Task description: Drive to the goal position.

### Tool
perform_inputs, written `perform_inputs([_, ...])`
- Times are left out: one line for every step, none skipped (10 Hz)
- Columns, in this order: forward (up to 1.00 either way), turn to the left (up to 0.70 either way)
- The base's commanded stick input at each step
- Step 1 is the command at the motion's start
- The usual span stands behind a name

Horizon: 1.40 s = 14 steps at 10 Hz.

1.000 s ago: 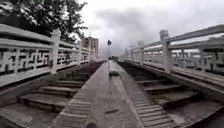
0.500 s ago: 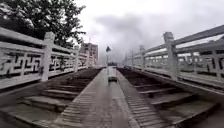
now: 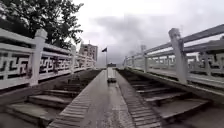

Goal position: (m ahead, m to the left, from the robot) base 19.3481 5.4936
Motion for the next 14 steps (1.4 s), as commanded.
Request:
perform_inputs([0.69,0.01])
perform_inputs([0.69,0.01])
perform_inputs([0.69,0.01])
perform_inputs([0.69,0.01])
perform_inputs([0.69,0.01])
perform_inputs([0.69,0.01])
perform_inputs([0.69,0.01])
perform_inputs([0.69,0.01])
perform_inputs([0.69,0.01])
perform_inputs([0.69,0.01])
perform_inputs([0.69,0.01])
perform_inputs([0.69,0.01])
perform_inputs([0.69,0.01])
perform_inputs([0.69,0.01])
